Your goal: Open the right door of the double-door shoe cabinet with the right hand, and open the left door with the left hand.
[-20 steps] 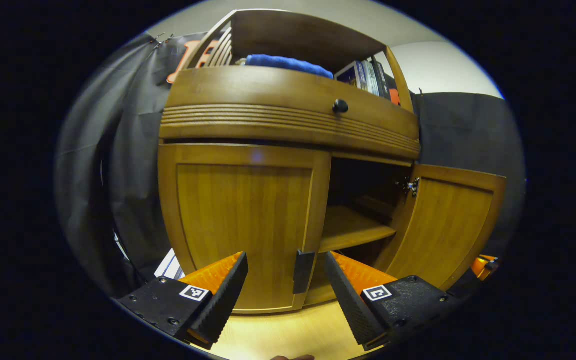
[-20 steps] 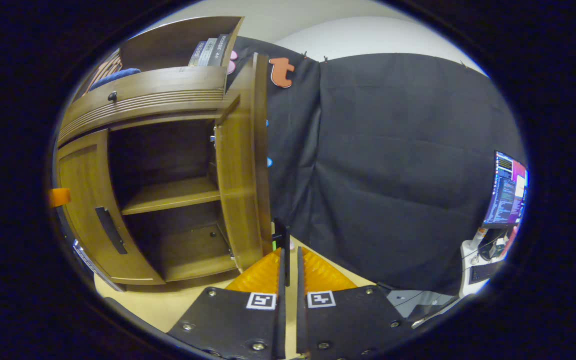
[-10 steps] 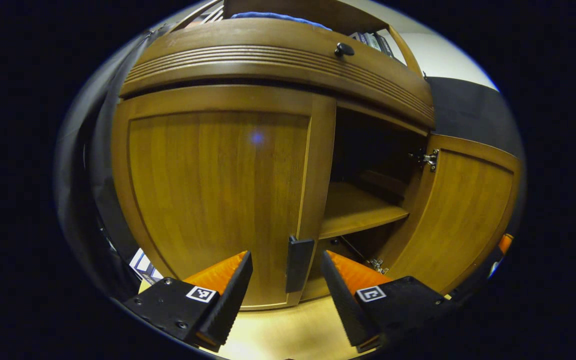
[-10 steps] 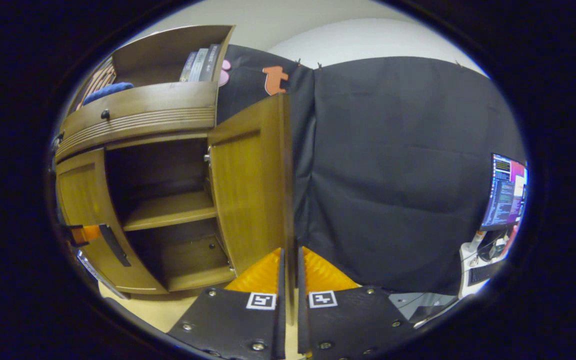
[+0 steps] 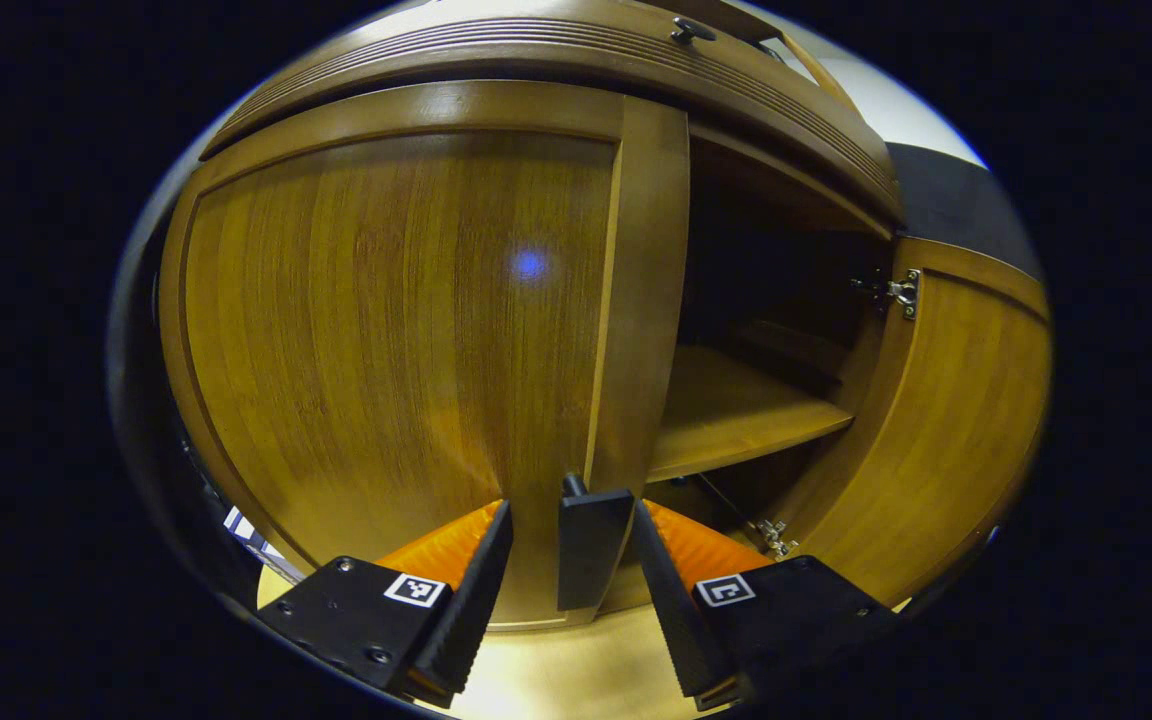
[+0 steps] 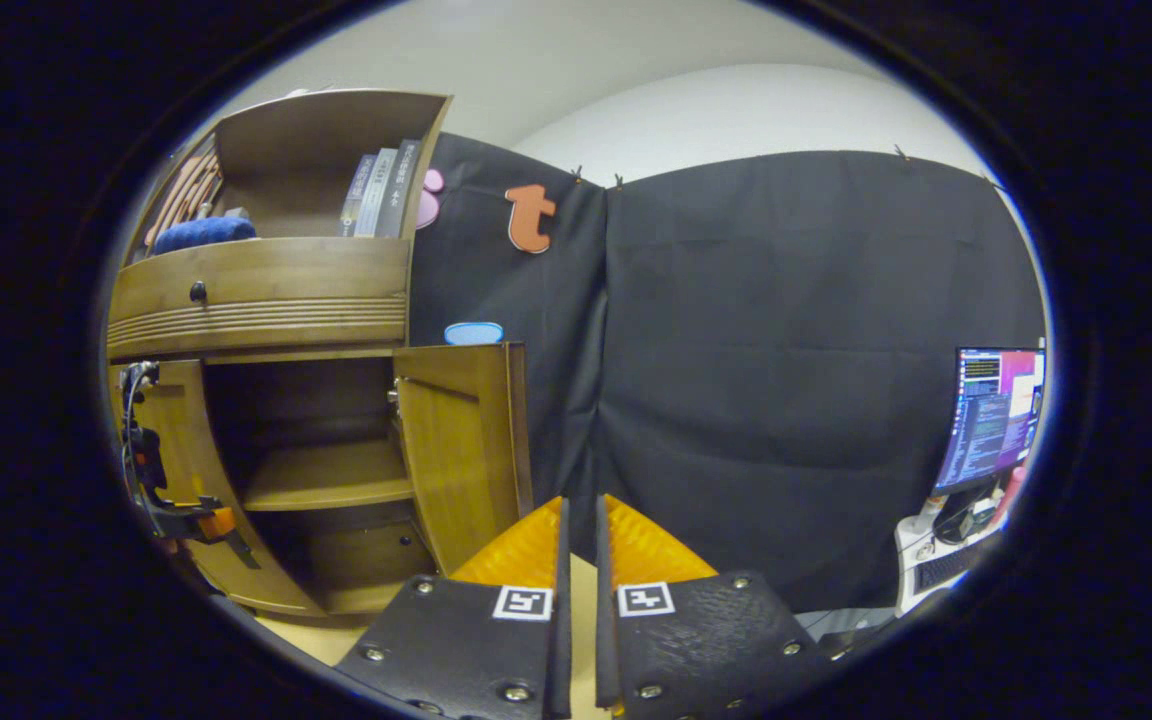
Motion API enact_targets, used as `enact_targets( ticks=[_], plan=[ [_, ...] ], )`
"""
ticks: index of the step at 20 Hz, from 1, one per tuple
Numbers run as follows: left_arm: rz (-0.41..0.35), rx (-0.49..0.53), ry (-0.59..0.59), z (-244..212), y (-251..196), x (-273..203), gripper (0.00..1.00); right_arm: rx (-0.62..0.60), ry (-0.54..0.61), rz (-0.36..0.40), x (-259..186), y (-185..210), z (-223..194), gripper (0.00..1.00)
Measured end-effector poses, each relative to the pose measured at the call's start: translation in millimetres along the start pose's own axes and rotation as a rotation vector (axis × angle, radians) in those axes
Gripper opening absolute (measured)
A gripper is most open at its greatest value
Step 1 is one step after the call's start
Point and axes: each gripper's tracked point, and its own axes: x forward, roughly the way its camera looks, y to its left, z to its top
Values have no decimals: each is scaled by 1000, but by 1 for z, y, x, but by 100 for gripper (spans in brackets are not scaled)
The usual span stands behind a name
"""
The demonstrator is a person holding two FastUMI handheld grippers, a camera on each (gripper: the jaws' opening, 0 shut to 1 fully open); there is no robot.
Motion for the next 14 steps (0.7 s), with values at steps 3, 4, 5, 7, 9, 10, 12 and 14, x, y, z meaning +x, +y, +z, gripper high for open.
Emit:
enact_targets(
  ticks=[3,4,5,7,9,10,12,14],
  plan=[
    [-43,-22,-27,1,-12,3,58,-7,4,5,0,1,0,10],
    [-39,-31,-33,1,-12,4,49,0,5,9,0,3,0,10],
    [-29,-26,-37,1,-11,4,41,8,4,14,-1,4,-1,10],
    [2,1,-47,0,-8,1,35,14,5,15,-7,2,-3,10],
    [22,4,-57,1,-9,-2,30,-4,11,6,-13,-4,-7,10],
    [29,4,-56,-1,-10,-4,32,-18,15,1,-17,-8,-10,10],
    [38,-5,-62,-2,-9,-10,31,-30,20,-5,-24,-14,-12,10],
    [40,5,-70,-3,-9,-18,32,-17,18,-8,-32,-22,-11,10]
  ],
)
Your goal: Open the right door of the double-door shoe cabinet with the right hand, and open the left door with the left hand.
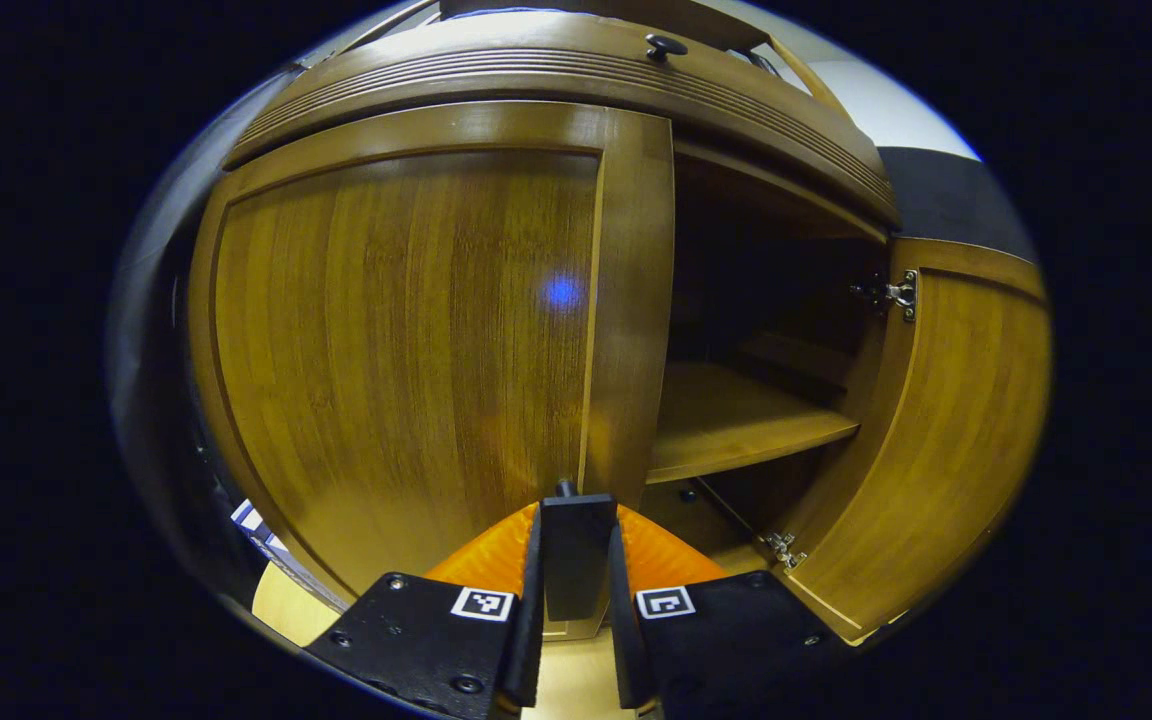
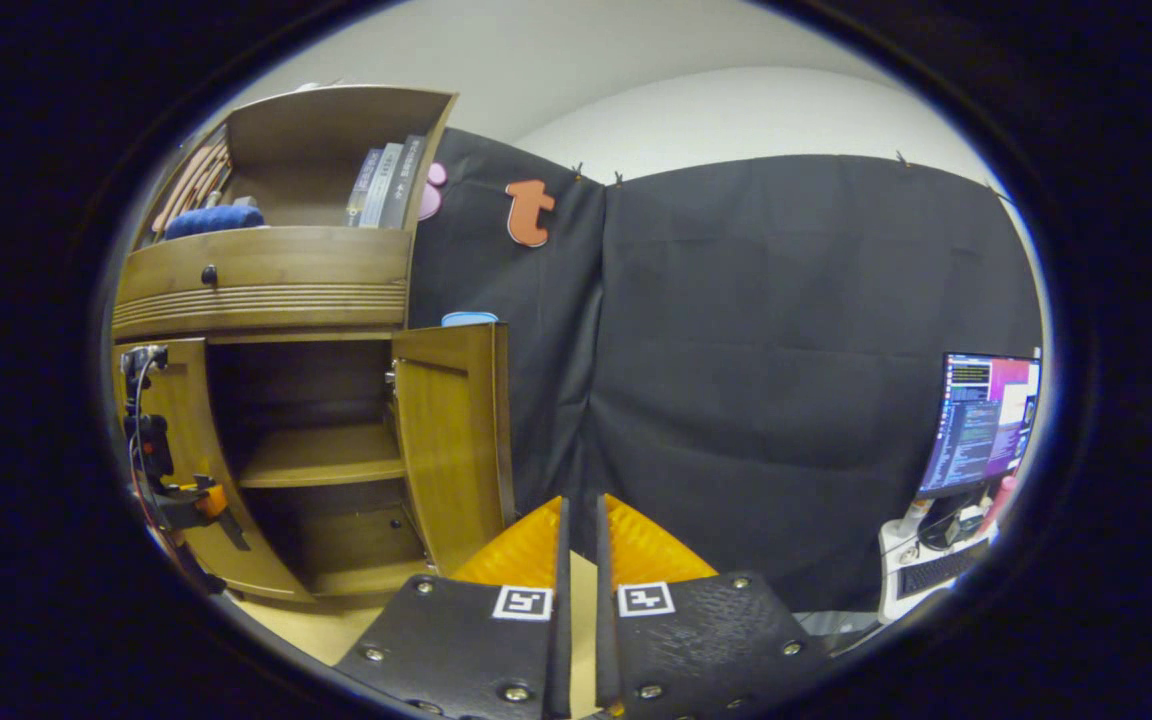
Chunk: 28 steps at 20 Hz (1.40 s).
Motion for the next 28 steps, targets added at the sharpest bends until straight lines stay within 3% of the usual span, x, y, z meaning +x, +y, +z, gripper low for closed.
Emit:
enact_targets(
  ticks=[9,28],
  plan=[
    [40,-16,-42,-8,4,-53,30,2,1,91,-1,1,4,10],
    [109,-54,-109,-25,52,-164,30,-10,19,415,-10,93,-5,10]
  ],
)
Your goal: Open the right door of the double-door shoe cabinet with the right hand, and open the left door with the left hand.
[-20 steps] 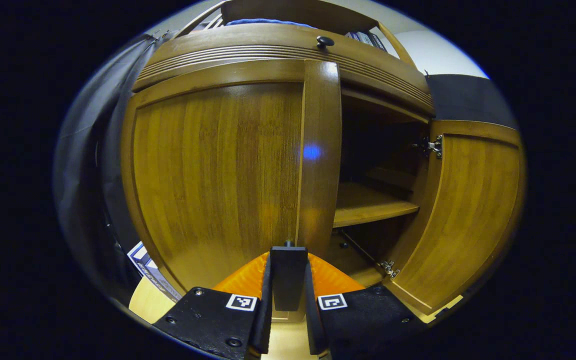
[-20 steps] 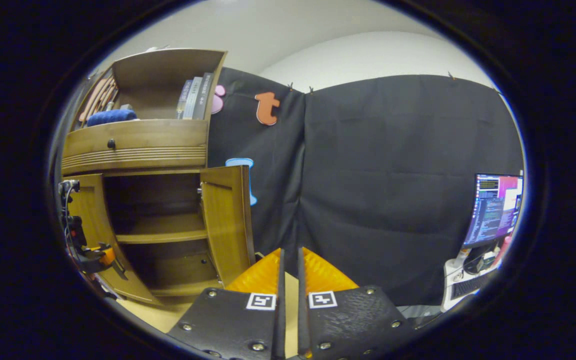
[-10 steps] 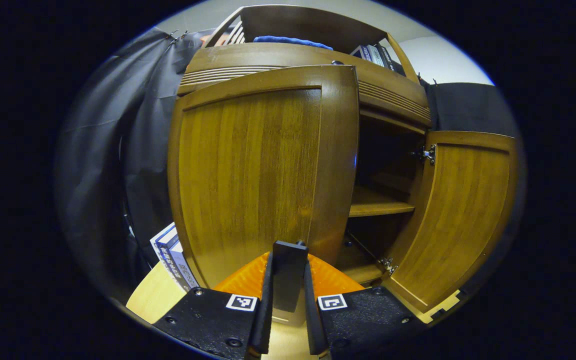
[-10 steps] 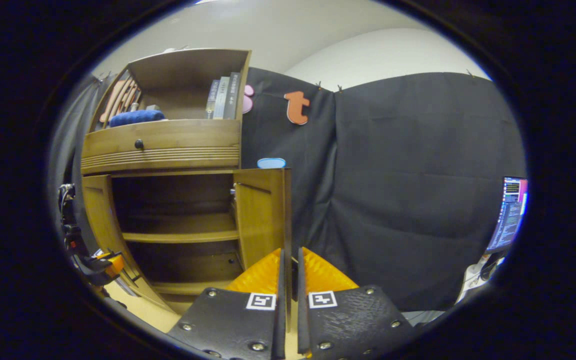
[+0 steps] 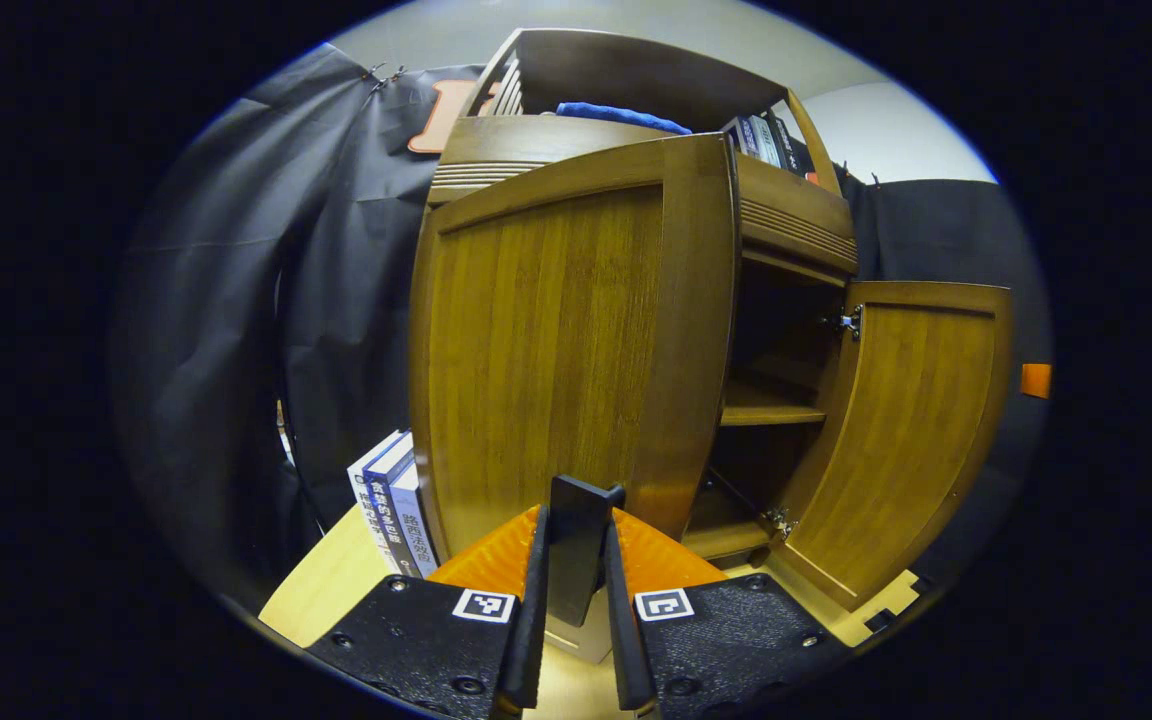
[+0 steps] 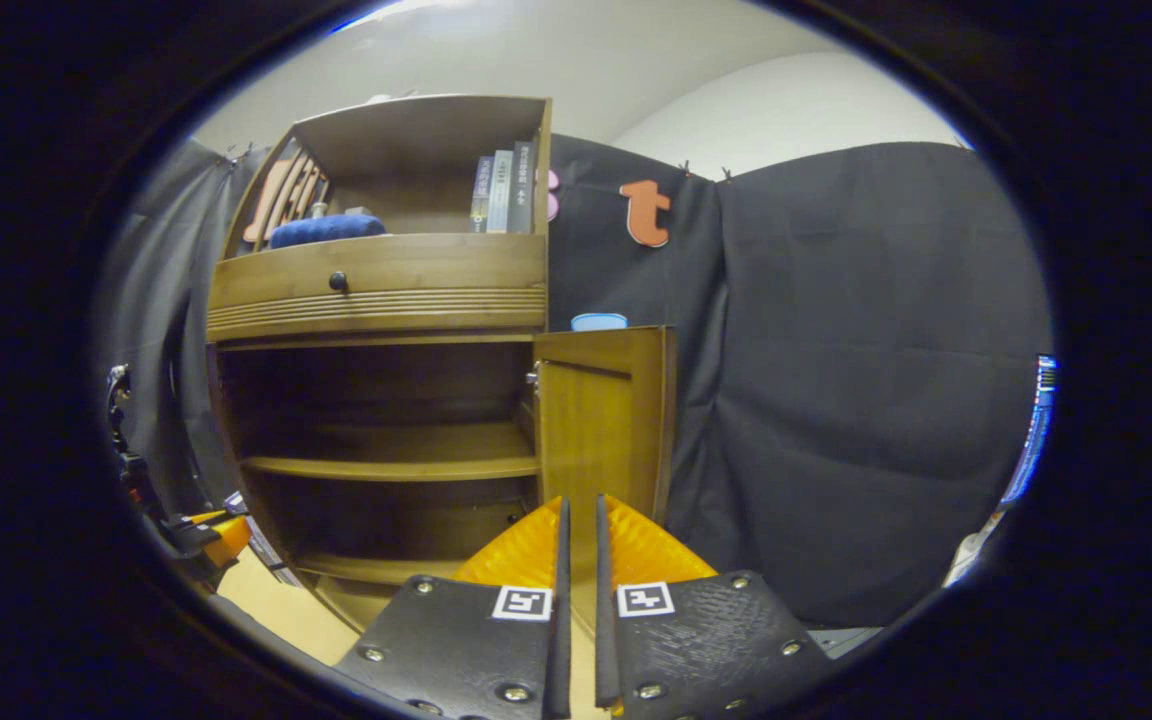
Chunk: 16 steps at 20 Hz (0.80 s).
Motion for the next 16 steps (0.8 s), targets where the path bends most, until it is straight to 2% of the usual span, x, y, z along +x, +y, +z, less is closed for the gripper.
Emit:
enact_targets(
  ticks=[6,11,13,15,16],
  plan=[
    [30,-57,-7,2,17,-18,29,-3,25,99,13,33,-8,10],
    [81,-37,-27,8,37,-33,27,-10,43,158,23,51,-15,10],
    [108,-24,-39,12,44,-39,29,-3,51,177,25,56,-17,10],
    [115,-8,-44,17,51,-43,27,6,63,202,24,62,-22,10],
    [123,-9,-40,19,54,-45,29,7,66,212,25,64,-22,10]
  ],
)
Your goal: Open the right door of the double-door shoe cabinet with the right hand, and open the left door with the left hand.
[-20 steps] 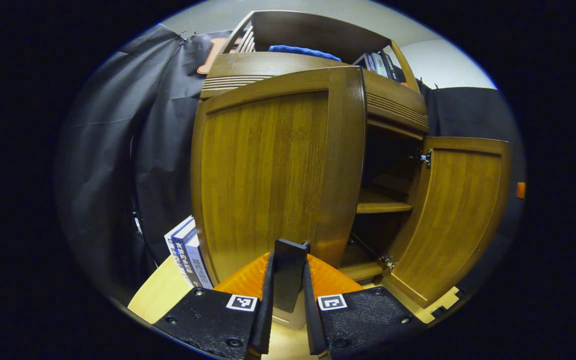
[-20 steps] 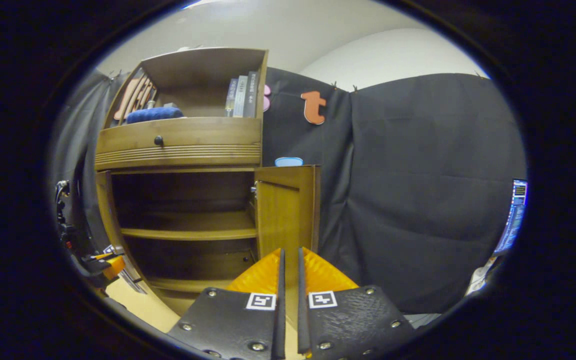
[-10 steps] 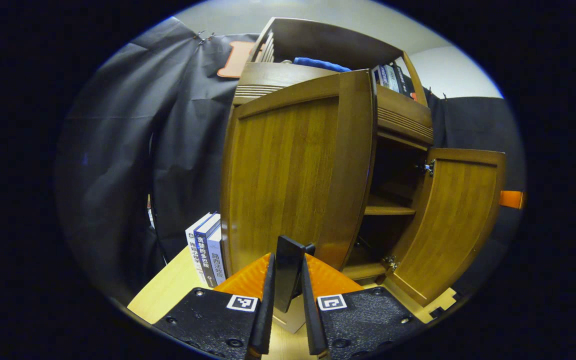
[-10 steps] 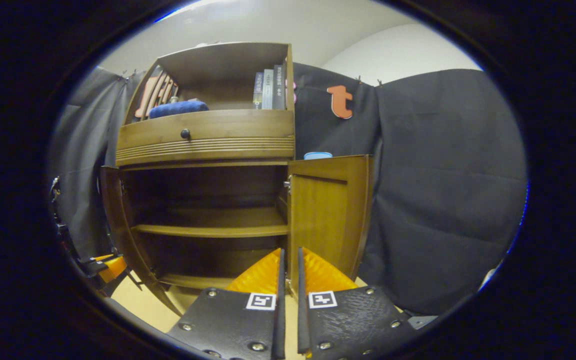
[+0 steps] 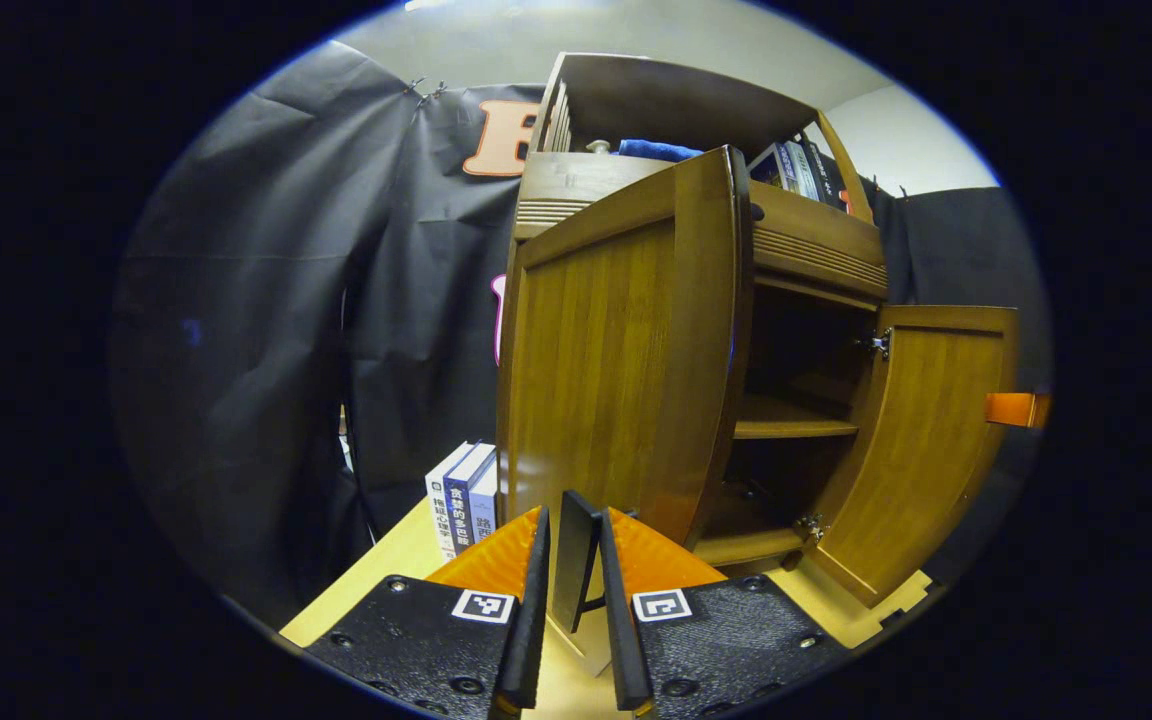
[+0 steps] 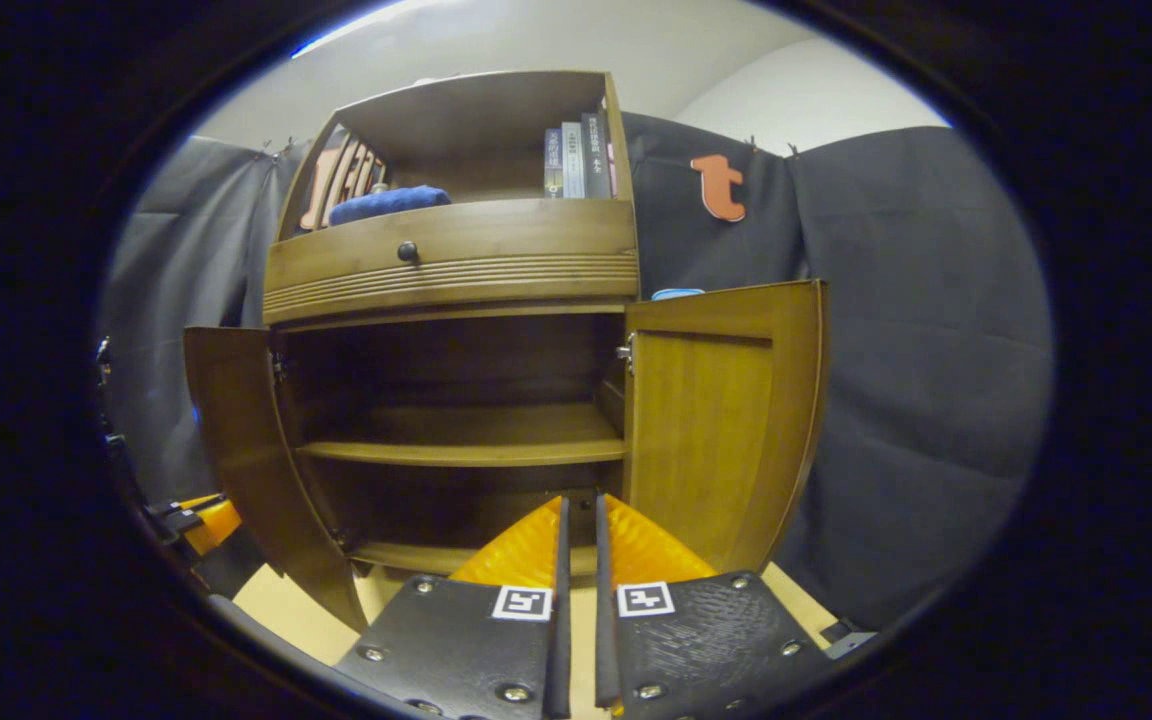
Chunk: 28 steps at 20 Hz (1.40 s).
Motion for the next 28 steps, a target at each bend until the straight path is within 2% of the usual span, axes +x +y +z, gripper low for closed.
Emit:
enact_targets(
  ticks=[2,6,8,9,10,12,13,17,18,22,24,26,28],
  plan=[
    [31,1,-6,1,9,-1,27,0,3,6,3,1,1,10],
    [66,124,-34,11,28,-9,29,18,13,21,3,5,-8,10],
    [99,155,-58,21,40,-7,25,18,31,32,5,8,-13,10],
    [103,152,-54,23,46,-16,15,20,31,35,5,9,-14,10],
    [104,135,-54,22,50,-15,19,23,29,41,4,11,-14,10],
    [124,97,-34,17,61,-19,16,28,29,51,4,15,-16,10],
    [141,91,-27,16,62,-15,18,29,33,55,4,16,-17,10],
    [210,106,-37,20,73,-15,16,26,48,66,3,18,-23,10],
    [225,101,-33,21,79,-16,18,27,48,67,4,19,-24,10],
    [270,49,-39,18,112,-37,21,35,43,73,5,22,-23,10],
    [292,38,-36,18,116,-39,18,35,40,78,6,23,-21,10],
    [322,47,-40,22,121,-41,16,33,40,81,7,24,-21,10],
    [391,90,-49,31,132,-48,16,33,39,81,6,23,-20,10]
  ],
)
